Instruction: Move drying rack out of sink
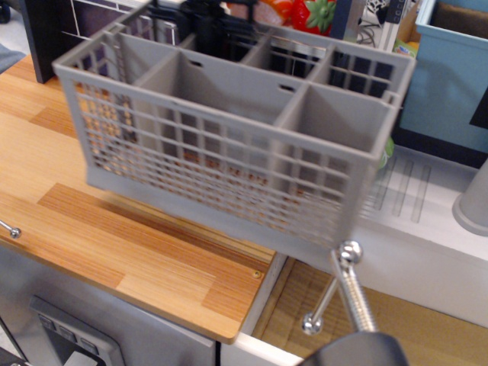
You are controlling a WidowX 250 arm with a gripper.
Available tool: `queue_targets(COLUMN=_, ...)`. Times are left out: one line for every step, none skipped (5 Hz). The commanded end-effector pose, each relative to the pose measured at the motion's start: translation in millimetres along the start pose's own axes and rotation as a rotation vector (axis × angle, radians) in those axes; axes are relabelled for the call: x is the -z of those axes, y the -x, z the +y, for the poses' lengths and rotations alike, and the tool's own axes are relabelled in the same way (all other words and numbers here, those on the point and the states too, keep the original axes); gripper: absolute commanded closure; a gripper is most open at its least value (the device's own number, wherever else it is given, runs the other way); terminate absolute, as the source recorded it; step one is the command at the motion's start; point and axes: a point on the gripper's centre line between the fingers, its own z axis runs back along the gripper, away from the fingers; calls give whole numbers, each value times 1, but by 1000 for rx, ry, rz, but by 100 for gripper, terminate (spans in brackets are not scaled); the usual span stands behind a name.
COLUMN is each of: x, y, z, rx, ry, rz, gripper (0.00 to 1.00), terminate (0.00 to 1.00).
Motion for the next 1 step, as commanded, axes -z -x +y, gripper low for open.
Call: queue_targets(x=-26, y=-5, z=53, rx=74, ry=18, rz=11, gripper=100, terminate=100)
